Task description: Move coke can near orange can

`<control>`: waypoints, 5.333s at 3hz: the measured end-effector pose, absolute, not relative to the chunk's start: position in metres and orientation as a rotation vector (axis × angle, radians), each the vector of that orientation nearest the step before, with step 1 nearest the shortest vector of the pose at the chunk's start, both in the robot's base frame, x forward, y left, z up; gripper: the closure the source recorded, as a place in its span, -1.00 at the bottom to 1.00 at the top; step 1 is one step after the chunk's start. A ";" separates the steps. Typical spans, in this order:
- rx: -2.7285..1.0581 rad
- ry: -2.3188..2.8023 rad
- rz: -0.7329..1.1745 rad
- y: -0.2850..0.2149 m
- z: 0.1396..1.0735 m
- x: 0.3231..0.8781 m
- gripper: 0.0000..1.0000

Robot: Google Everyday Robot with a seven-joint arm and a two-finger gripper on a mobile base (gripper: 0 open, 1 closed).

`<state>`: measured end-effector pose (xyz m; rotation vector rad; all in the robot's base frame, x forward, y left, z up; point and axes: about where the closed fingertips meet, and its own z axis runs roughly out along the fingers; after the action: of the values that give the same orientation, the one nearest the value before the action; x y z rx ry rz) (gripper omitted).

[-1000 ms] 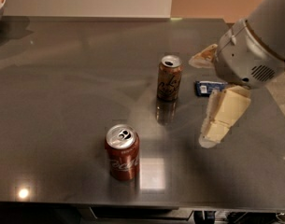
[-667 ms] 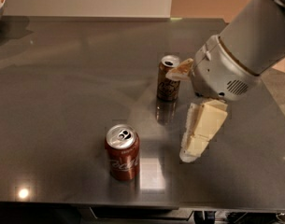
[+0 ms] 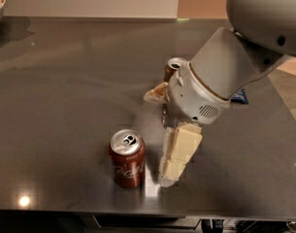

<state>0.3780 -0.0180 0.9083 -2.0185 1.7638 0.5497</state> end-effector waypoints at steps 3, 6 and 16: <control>-2.030 1.685 0.675 0.025 0.892 0.356 -1.00; -1.976 1.713 0.689 0.029 0.896 0.361 0.26; -1.120 2.190 0.336 -0.123 0.894 0.532 -0.36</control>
Offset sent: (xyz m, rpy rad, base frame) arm -0.0222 0.0397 -0.0251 0.0648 0.0667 0.0635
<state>0.5322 -0.1233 0.8945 -1.1197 2.1899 0.3357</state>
